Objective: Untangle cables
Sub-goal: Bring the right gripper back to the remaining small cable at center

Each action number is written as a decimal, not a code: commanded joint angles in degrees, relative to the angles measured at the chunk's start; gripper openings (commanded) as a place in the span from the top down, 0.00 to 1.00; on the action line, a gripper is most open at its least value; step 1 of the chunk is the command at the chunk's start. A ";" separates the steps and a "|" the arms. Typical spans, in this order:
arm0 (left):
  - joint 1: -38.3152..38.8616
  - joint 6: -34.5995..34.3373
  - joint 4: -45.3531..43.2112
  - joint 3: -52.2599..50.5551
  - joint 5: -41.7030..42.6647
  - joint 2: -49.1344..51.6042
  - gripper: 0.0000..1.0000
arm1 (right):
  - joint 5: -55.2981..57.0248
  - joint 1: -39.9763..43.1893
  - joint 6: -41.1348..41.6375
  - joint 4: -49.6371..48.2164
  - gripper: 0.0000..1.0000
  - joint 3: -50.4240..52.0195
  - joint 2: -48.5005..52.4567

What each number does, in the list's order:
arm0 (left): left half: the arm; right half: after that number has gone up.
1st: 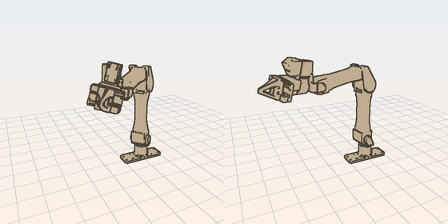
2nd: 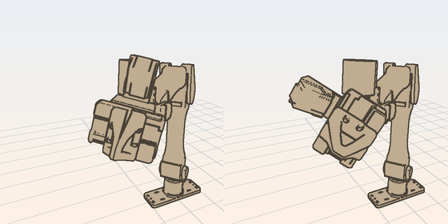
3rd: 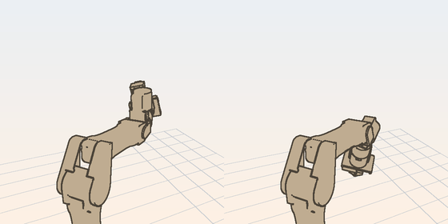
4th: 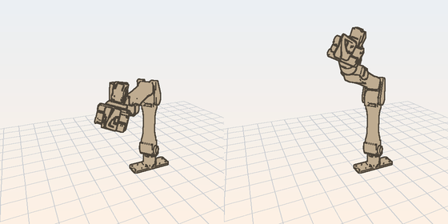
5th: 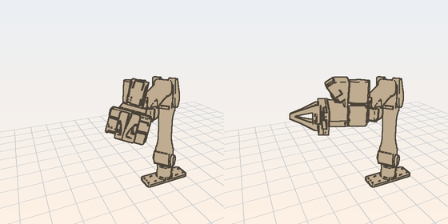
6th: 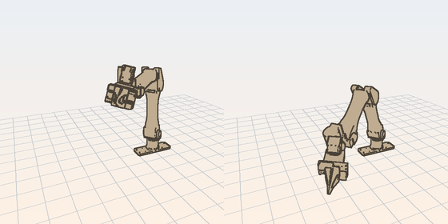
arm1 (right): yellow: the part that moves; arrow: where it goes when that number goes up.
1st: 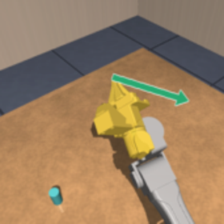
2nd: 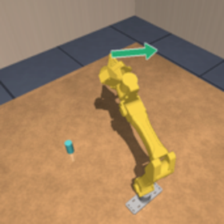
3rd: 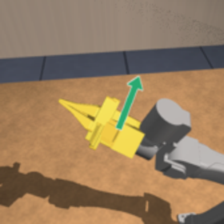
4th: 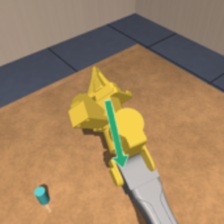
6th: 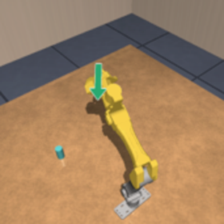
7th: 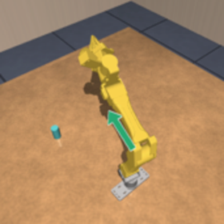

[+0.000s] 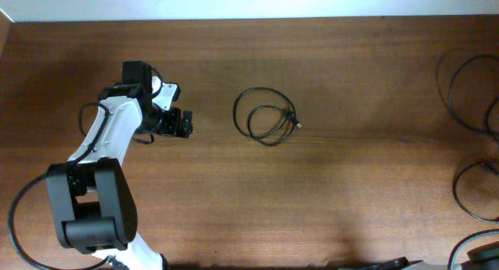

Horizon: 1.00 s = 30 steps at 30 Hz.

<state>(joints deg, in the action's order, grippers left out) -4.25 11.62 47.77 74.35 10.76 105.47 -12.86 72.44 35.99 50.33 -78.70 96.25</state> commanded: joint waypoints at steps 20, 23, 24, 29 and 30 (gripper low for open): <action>-0.04 1.11 0.04 -0.15 0.83 0.55 0.01 | -24.94 -5.22 -25.05 5.09 0.01 -0.76 -13.49; -0.04 1.11 0.04 -0.15 0.83 0.55 0.01 | -24.90 -14.34 -29.73 6.97 0.01 -0.76 -13.49; -0.04 1.11 0.04 -0.15 0.85 0.55 0.01 | -24.57 -18.16 -31.21 7.45 0.01 -0.76 -13.49; -0.04 1.11 0.04 -0.15 0.85 0.55 0.01 | -19.34 -35.52 -31.52 8.09 0.01 -0.74 -13.27; -0.04 1.11 0.04 -0.15 0.85 0.55 0.01 | -19.21 -39.69 -31.52 7.87 0.01 -0.72 -13.11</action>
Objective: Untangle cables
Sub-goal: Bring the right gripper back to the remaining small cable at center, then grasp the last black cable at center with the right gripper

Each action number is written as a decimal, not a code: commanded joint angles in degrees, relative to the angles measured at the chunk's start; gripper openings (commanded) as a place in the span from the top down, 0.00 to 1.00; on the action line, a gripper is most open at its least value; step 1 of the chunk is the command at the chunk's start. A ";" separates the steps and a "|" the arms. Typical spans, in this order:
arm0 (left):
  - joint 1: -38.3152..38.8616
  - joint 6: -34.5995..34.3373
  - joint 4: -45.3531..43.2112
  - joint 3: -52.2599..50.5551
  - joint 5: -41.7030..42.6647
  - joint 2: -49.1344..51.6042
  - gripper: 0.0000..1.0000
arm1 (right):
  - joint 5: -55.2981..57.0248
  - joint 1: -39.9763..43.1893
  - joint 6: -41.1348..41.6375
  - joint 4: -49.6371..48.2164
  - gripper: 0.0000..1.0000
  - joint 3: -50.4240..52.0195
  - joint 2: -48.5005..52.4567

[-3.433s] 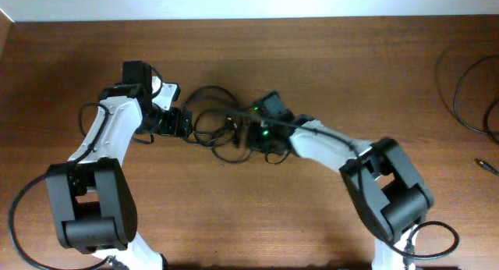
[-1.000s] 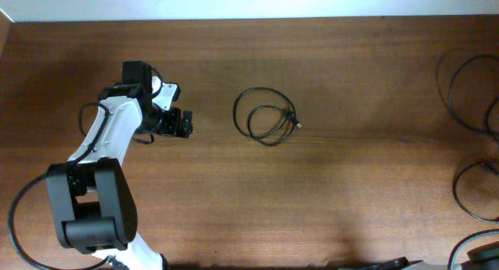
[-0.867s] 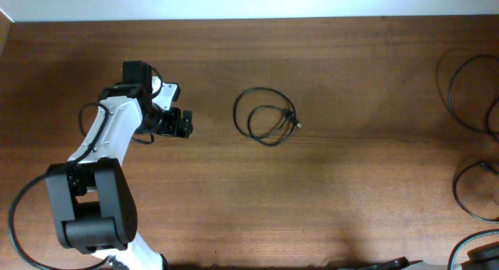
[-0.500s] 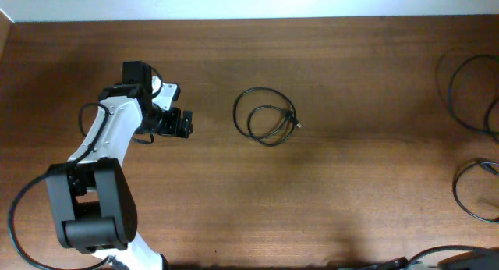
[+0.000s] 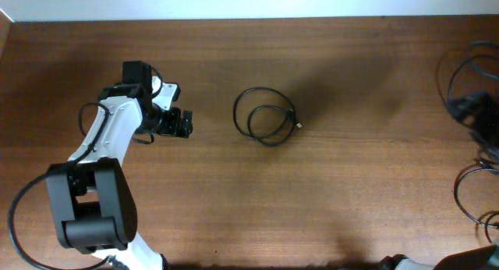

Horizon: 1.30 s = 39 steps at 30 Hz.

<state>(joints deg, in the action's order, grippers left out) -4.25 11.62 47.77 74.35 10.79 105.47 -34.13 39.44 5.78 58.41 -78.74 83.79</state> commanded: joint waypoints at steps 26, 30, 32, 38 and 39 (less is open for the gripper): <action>-0.04 1.11 0.07 -0.15 0.83 0.55 0.01 | 5.11 -55.01 12.35 -14.32 0.02 -0.66 26.53; -0.04 1.11 0.04 -0.15 0.83 0.55 0.01 | 11.37 -58.80 21.51 -15.45 0.03 -0.55 26.53; -0.04 1.11 0.07 -0.15 0.83 0.55 0.01 | 16.48 -61.07 25.42 -15.85 0.04 -0.55 26.56; -0.04 1.11 0.04 -0.15 0.81 0.55 0.01 | 22.82 -64.19 35.65 -17.22 0.08 -0.55 28.04; -0.04 1.11 0.07 -0.15 0.83 0.55 0.01 | 22.82 -64.52 35.67 -17.86 0.08 -0.55 28.79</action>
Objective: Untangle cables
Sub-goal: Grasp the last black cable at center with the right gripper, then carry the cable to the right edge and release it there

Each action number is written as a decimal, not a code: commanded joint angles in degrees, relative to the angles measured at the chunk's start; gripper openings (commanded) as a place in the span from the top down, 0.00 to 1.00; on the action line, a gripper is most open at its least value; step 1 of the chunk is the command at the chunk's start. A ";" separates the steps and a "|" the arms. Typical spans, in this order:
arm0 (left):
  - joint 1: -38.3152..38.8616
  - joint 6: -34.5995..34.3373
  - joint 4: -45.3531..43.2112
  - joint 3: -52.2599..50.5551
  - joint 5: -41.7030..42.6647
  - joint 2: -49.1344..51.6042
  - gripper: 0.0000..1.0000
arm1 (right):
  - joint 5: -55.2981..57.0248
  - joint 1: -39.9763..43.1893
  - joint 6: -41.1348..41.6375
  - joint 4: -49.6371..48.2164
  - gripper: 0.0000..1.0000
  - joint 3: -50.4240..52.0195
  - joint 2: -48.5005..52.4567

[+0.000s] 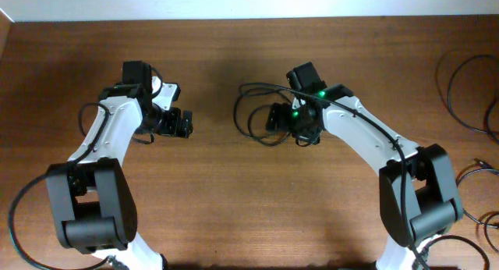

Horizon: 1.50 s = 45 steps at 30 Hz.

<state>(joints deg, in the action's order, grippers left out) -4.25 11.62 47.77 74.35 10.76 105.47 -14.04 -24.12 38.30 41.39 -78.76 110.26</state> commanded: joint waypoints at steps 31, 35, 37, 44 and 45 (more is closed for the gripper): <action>-0.04 1.11 0.04 -0.15 0.85 0.55 0.01 | 5.97 -1.38 6.14 -14.62 0.96 -0.52 14.75; -0.04 1.11 0.04 -0.15 0.85 0.55 0.01 | 11.30 0.00 6.12 -13.94 0.96 -0.52 14.75; -0.04 1.11 0.07 -0.15 0.85 0.55 0.01 | 12.26 2.95 6.16 -14.05 0.96 -0.52 14.75; -0.04 1.11 0.04 -0.15 0.85 0.55 0.01 | 12.20 24.44 6.12 -8.92 0.96 -0.52 14.75; -0.04 1.11 0.04 -0.15 0.85 0.55 0.01 | 12.20 28.15 6.10 -7.41 0.96 -0.55 14.75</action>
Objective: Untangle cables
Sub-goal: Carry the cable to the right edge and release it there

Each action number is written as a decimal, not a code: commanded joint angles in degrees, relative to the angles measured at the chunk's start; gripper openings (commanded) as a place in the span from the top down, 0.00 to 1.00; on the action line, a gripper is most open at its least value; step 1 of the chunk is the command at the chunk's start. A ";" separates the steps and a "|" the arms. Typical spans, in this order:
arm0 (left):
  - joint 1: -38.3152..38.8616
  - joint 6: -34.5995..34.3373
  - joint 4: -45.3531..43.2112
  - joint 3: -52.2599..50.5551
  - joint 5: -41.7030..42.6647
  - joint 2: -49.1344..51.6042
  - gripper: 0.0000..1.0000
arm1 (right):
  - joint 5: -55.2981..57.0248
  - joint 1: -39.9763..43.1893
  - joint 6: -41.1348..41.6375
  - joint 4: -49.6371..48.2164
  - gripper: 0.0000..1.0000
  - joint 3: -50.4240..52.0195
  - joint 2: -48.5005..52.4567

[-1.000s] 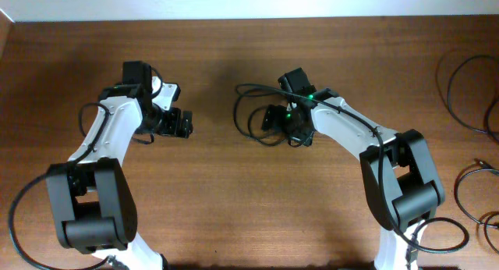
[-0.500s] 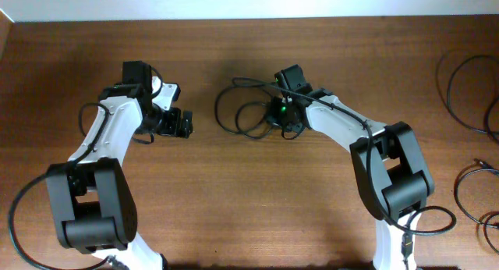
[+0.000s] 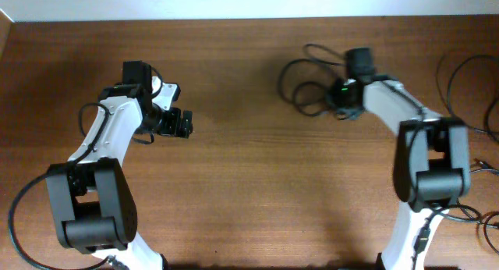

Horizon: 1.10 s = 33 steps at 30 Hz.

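A thin black cable (image 3: pixel 300 83) in loose loops sits right of the table's middle, toward the far side. One strand arcs up to my right gripper (image 3: pixel 341 101). That gripper is at the coil's right edge and appears shut on the cable, with a green light showing on its wrist. My left gripper (image 3: pixel 187 123) hovers over bare wood at the left, well apart from the cable. Its fingers are spread and hold nothing.
More black cables lie along the right edge of the table (image 3: pixel 464 94), and further loops lie at the lower right (image 3: pixel 485 172). A white wall strip (image 3: pixel 249 1) borders the far side.
My right gripper was over the coil at the table's middle. Now it is further right and toward the far side, and the coil has come with it, its loops looser. The left arm has not moved.
At first the coil lay alone at the middle, with only the left arm in view. Then the right arm showed at the right edge. Then its gripper was on the coil. Now the coil sits right of the middle at that gripper.
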<state>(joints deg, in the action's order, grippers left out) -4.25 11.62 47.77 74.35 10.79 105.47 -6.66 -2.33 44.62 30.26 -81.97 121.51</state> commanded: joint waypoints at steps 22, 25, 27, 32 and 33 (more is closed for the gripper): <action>-0.04 1.11 0.04 -0.15 0.83 0.55 0.01 | -17.11 45.83 -19.19 13.57 0.71 2.67 -1.20; -0.04 1.11 0.04 -0.15 0.83 0.55 0.01 | -17.09 45.83 -20.00 14.36 0.54 2.64 -5.95; -0.04 1.11 0.04 -0.15 0.83 0.55 0.01 | -16.70 45.86 -20.02 15.15 0.52 2.67 -10.32; -0.04 1.11 0.04 -0.15 0.83 0.55 0.01 | -8.87 45.86 -17.09 20.00 0.52 2.67 -22.51; -0.04 1.11 0.04 -0.15 0.81 0.55 0.01 | -6.43 45.86 -16.85 21.05 0.52 2.67 -25.73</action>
<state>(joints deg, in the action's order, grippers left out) -4.25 11.62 47.77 74.35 10.76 105.47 -19.99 43.79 26.41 49.69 -79.48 101.73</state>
